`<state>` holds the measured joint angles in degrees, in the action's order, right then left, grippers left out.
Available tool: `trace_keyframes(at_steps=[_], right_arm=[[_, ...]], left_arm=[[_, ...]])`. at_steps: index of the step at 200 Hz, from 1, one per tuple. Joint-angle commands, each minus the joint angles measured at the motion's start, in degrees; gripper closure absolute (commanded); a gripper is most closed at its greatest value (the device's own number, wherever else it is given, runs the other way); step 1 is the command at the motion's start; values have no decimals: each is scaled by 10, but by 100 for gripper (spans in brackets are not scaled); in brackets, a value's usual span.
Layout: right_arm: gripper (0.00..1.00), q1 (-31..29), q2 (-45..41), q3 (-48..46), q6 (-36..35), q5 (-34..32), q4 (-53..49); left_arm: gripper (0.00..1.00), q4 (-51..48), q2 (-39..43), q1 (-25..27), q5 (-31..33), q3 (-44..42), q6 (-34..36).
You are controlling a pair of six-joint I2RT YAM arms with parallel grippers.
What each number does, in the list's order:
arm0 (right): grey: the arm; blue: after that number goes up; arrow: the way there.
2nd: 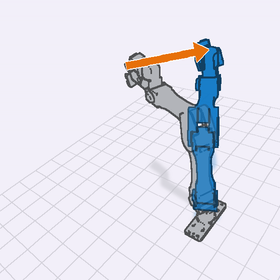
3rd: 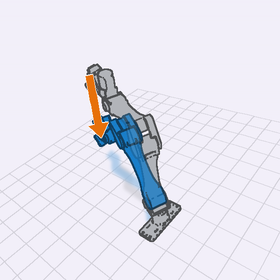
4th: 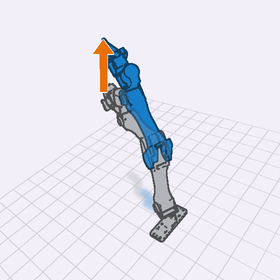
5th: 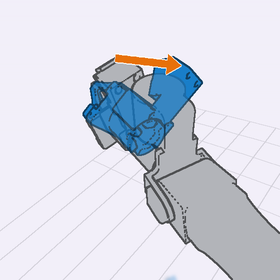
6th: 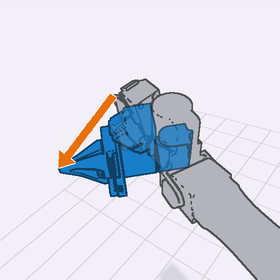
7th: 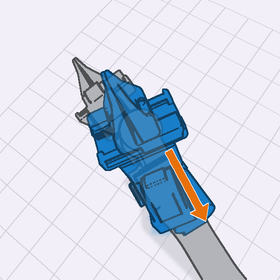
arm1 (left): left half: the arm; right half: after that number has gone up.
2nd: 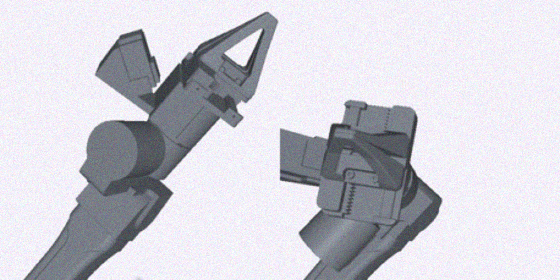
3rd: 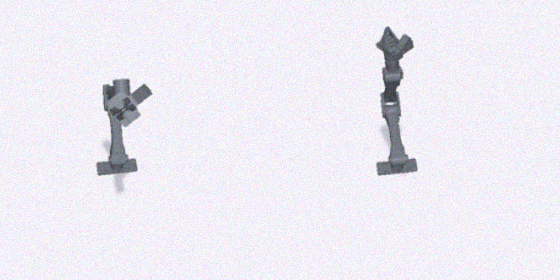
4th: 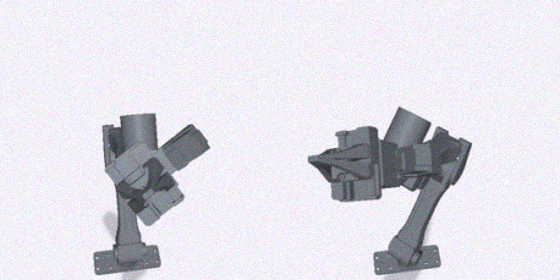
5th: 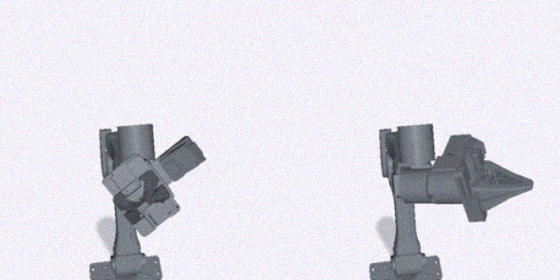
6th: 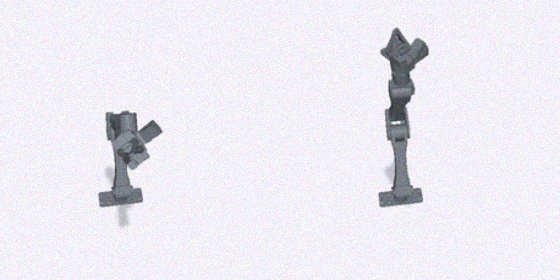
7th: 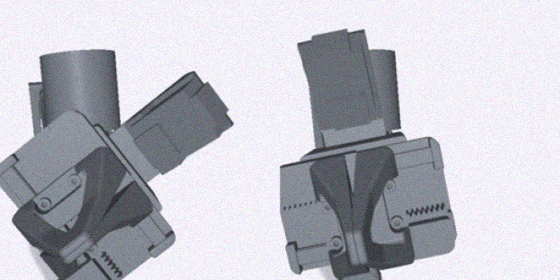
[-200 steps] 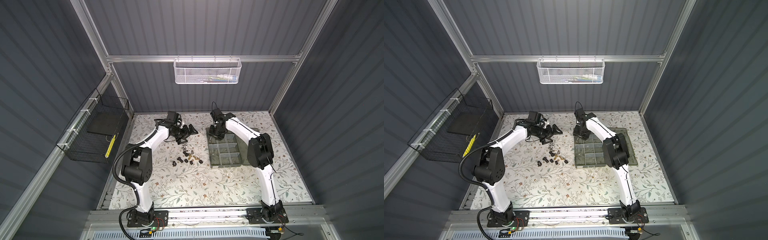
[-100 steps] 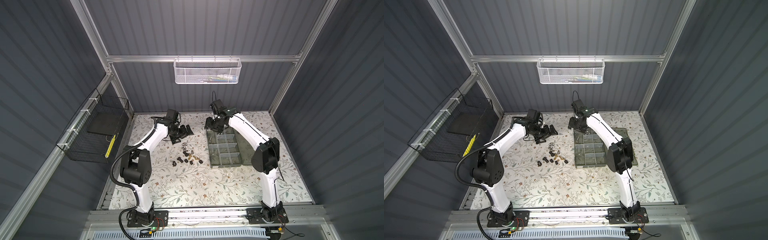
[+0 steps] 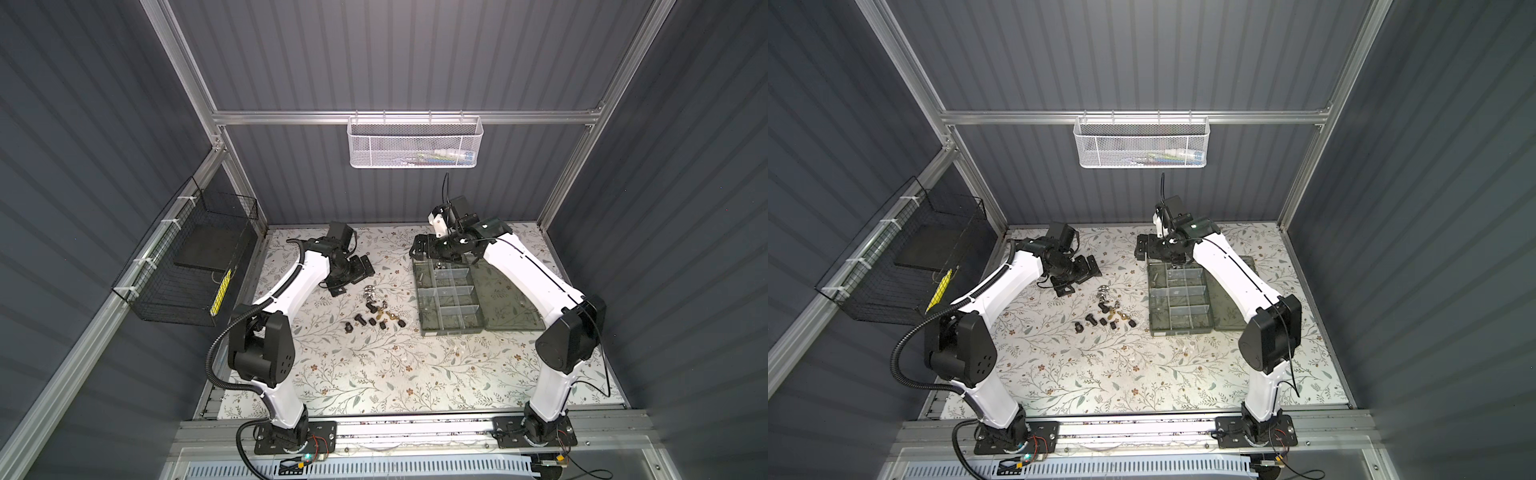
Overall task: Sort the screws and nuts into containers
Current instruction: 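Withdraw the right gripper while the left gripper lowers over a black bolt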
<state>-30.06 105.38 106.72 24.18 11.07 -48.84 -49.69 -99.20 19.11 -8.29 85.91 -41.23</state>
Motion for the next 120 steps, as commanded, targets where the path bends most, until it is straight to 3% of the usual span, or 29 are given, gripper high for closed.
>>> trace_keyframes(at_steps=[1, 67, 120], right_arm=[[1, -6, -18, -34, -36, 20, 14], [1, -21, -115, -180, -73, 47, 58], [1, -117, -131, -260, -111, 10, 85]], left_arm=[[0, -45, 29, 4, 13, -26, -9], [0, -35, 55, 4, -14, -137, -11], [0, -54, 69, 3, -9, -166, 5]])
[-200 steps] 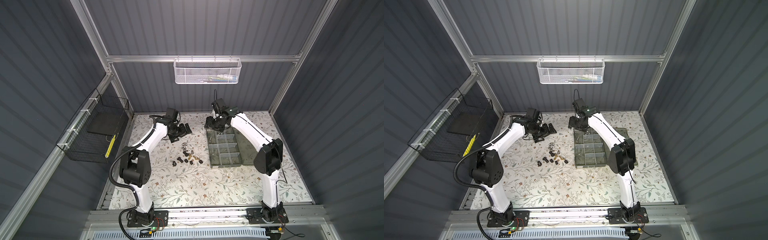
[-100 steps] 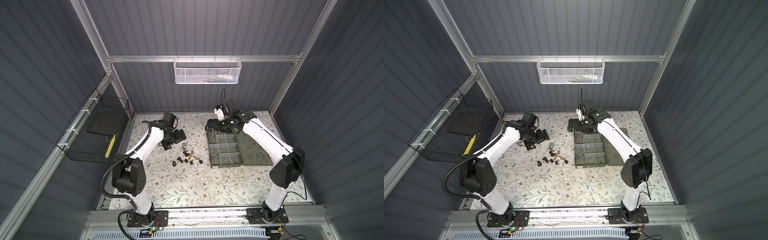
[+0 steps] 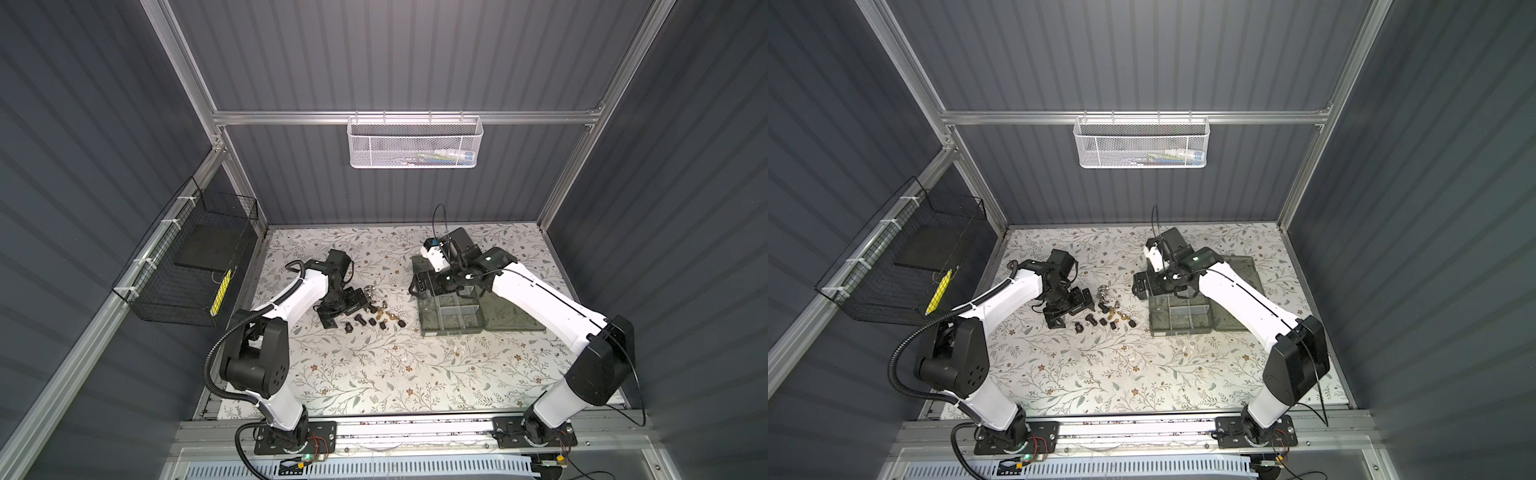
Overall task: Sort the screws and nuts into containers
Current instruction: 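Withdraw the right gripper while the left gripper lowers over a black bolt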
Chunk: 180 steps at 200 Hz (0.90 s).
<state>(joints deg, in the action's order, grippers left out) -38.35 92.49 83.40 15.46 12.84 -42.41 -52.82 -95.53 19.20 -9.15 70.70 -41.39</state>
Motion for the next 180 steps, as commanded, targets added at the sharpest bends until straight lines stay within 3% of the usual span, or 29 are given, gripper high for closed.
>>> trace_keyframes(at_steps=[1, 56, 93, 153, 180], right_arm=[[1, -36, -2, -27, -24, -6, 21], [1, -37, 18, -20, -10, 38, 27], [1, -37, 0, -44, -7, 39, 36], [1, -38, -3, -48, -1, 50, 42], [1, -38, -9, -53, -2, 48, 44]], left_arm=[[0, -23, 33, 2, -1, -14, 7], [5, 24, 51, 2, -8, -82, -17], [15, 49, 37, 2, -18, -100, -23], [31, 50, -24, -3, 7, -39, 3], [44, 56, -44, -7, 12, -25, 4]])
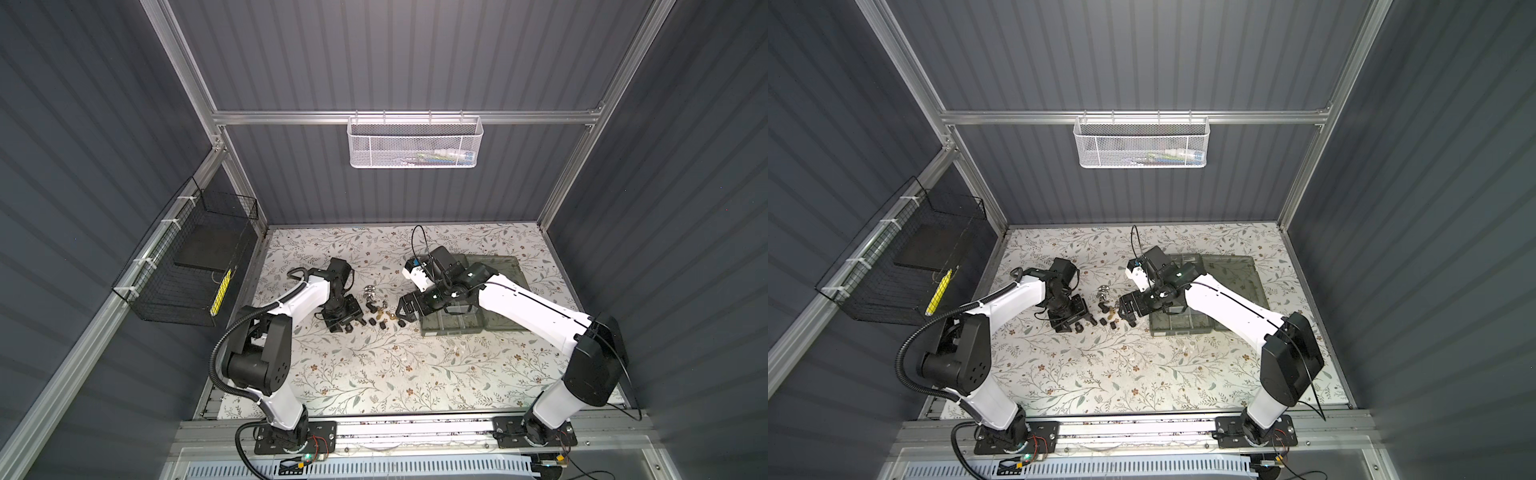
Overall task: Sort the screws and nuts into containers
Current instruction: 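Withdraw the right gripper while the left gripper lowers over a black bolt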
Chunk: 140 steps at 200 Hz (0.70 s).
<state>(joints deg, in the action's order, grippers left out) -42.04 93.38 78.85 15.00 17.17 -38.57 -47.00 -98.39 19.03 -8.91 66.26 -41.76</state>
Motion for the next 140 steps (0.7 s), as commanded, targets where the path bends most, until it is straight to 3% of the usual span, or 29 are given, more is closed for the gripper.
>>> trace_keyframes(at_steps=[1, 91, 140], right_arm=[[1, -1, -18, -7, 3, 5, 6], [1, 3, -17, -4, 0, -10, 2], [1, 6, -23, -4, 0, -23, -1]], left_arm=[[44, -1, -16, -6, 10, 19, 7], [61, -1, -33, -18, 6, 2, 28], [79, -11, -42, -20, 9, 9, 47]])
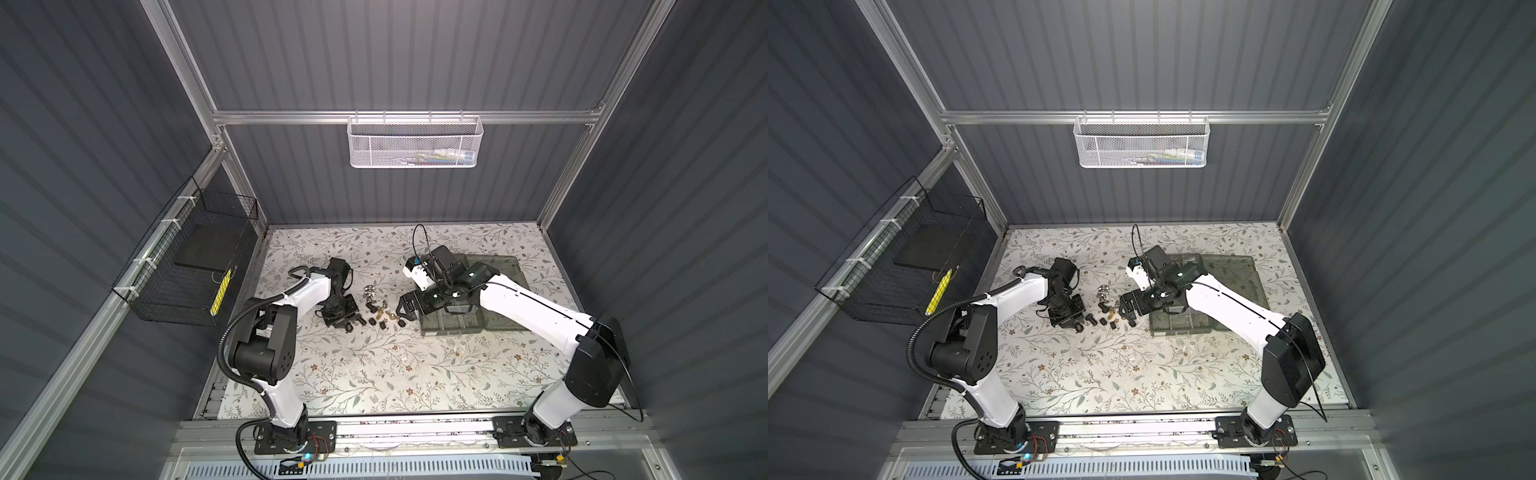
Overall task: Sort the screws and nuts into containers
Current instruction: 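Withdraw the right gripper while the left gripper lowers over a black bolt, then close the left gripper on the black hex bolt and lift it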
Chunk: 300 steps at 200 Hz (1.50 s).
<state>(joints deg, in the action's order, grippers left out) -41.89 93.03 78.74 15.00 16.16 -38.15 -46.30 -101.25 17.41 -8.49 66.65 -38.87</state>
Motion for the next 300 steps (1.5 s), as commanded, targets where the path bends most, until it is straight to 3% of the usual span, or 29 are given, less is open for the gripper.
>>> trace_keyframes(at_steps=[1, 63, 149, 240, 300], right_arm=[[1, 5, -20, -3, 1, -13, -5], [1, 12, -29, -6, 0, -37, -7], [1, 75, -46, -20, 53, -28, -13], [1, 129, -99, -88, 104, -31, -42], [1, 178, -137, -132, 140, -5, -29]], left_arm=[[79, -18, -13, -4, 5, 5, 18], [96, -56, -27, -1, 9, 52, 53], [98, -101, -27, 45, 25, 187, 46], [99, -114, -175, 169, 2, 447, 15], [99, -110, -259, 227, -27, 540, -5]])
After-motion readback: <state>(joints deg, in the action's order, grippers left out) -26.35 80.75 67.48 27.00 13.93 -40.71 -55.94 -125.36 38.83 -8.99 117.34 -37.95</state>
